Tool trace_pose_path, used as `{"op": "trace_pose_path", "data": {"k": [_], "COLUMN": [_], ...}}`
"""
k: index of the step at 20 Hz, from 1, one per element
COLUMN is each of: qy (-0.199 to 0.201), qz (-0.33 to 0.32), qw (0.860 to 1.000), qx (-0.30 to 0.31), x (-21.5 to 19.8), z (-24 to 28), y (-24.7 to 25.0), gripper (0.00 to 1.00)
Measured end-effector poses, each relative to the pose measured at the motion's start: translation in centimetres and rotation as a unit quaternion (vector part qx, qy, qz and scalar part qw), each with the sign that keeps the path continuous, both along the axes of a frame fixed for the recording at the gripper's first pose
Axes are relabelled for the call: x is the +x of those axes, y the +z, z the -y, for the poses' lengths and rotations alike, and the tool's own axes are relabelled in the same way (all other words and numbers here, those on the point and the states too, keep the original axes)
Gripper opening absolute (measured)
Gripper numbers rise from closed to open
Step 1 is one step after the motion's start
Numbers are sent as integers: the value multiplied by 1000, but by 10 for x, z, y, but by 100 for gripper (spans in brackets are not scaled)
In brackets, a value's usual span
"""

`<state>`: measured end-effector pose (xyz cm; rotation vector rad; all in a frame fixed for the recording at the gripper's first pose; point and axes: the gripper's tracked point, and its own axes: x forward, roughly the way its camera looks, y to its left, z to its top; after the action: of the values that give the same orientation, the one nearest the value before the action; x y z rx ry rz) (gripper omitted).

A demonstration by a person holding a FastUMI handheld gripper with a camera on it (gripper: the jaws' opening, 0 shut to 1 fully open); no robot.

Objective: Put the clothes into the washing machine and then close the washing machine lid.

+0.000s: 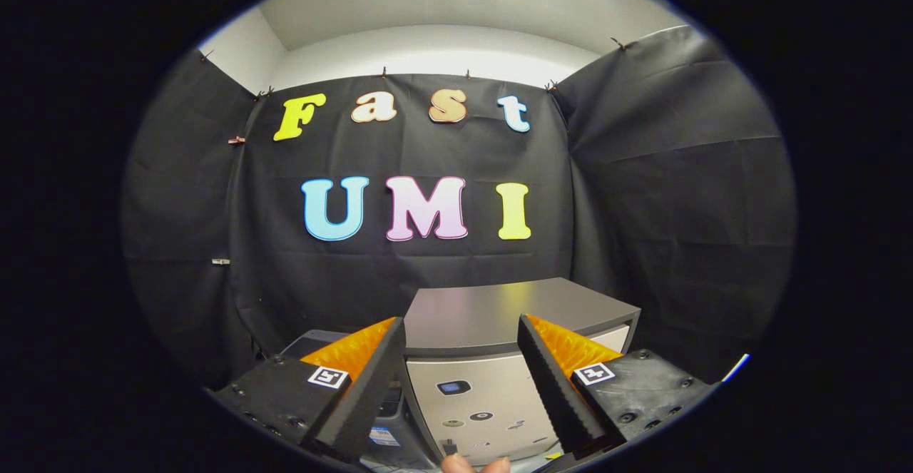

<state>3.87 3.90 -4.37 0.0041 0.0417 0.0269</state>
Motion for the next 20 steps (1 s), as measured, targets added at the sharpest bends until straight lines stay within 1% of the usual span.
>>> {"op": "trace_pose_path", "data": {"k": [8, 13, 20], "qy": [-6, -11, -7], "qz": [14, 18, 10], "qw": [1000, 1000, 1000], "qx": [-5, -18, -14], "x": [-3, -3, -5], "z": [1, 3, 0], "y": [10, 13, 5], "gripper": [99, 99, 99]}}
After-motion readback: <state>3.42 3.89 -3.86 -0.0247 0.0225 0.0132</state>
